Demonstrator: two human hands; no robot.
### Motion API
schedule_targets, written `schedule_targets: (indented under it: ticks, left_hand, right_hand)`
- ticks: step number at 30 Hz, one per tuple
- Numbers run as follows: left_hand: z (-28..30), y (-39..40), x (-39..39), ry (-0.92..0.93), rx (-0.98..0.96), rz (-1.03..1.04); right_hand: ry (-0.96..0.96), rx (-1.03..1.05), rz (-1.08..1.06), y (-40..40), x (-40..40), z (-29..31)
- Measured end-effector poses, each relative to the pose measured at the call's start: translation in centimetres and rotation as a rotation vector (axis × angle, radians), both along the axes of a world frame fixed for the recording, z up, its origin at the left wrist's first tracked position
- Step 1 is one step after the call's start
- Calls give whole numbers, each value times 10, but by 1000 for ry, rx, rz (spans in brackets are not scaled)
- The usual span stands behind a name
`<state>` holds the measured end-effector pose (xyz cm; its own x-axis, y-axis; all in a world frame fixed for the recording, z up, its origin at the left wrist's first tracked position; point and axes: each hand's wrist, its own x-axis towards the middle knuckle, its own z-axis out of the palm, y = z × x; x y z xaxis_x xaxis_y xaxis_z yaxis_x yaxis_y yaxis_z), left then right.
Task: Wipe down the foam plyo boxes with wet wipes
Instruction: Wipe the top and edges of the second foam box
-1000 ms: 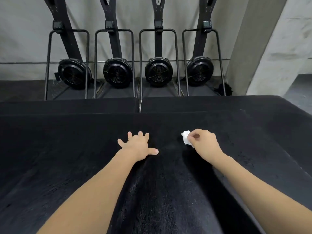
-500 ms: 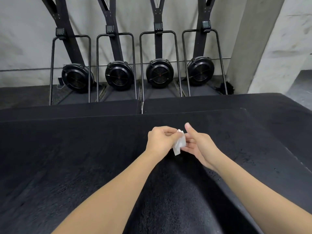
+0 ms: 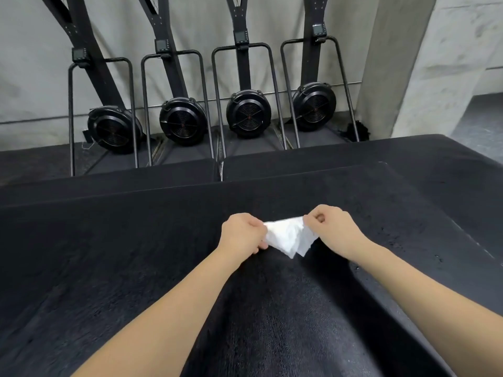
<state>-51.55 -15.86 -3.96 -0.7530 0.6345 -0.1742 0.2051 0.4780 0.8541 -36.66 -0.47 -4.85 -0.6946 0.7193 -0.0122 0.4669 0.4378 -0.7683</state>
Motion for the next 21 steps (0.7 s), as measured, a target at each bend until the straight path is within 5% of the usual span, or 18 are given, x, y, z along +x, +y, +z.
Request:
schedule_targets:
  ticks: [2,6,9,12,16,21]
  left_hand:
    - [-12,-3,-2,278,-125,-45]
    - [-14,-12,-11,585,-235,-183]
    - [-3,-18,-14,523,-520,-410]
    - [1,-23,-17,478,-741,-525]
    - [2,-24,-24,495,-845,-613]
    - [-2,-21,-21,503,-852,-592]
  right_hand:
    - [-186,380,-7,0,1,-13]
    - [-12,692,195,-26,-8,-20]
    - [-36,746,455,-46,-17,-26]
    - [-169,821,416,-26,-27,-37]
    - [-238,774,316,16,-14,-40]
    - [-177,775,508,-33,-2,-30]
